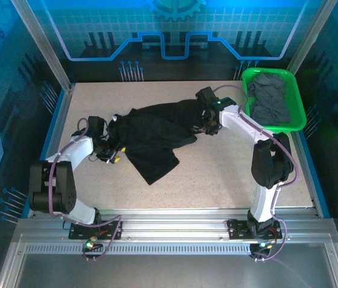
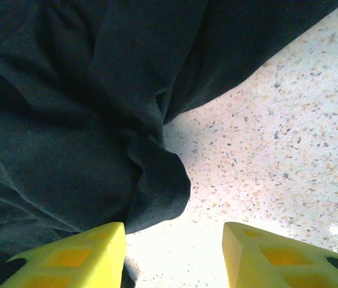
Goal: Fold and stack the t-shirts
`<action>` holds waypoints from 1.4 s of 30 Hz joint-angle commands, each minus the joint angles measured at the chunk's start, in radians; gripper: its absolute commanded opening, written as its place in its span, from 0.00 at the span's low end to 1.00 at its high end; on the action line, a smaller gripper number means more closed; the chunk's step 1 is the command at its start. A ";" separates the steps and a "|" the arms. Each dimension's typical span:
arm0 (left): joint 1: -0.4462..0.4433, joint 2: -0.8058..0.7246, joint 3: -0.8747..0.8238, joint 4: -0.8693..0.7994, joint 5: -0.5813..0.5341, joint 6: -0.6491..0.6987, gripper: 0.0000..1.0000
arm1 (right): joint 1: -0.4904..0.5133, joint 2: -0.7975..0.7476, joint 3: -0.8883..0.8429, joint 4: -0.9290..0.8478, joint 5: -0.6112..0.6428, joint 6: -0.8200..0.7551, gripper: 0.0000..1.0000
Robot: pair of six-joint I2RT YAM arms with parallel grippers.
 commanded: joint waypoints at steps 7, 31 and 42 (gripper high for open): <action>-0.010 0.174 0.093 0.120 0.035 0.061 0.29 | 0.003 -0.043 -0.023 0.023 -0.069 -0.011 0.43; -0.070 0.036 0.172 -0.112 -0.262 0.252 0.53 | -0.015 -0.053 -0.026 0.007 -0.072 -0.004 0.41; -0.007 0.111 0.099 0.073 -0.052 0.240 0.45 | -0.013 -0.142 -0.166 0.327 -0.371 -0.015 0.42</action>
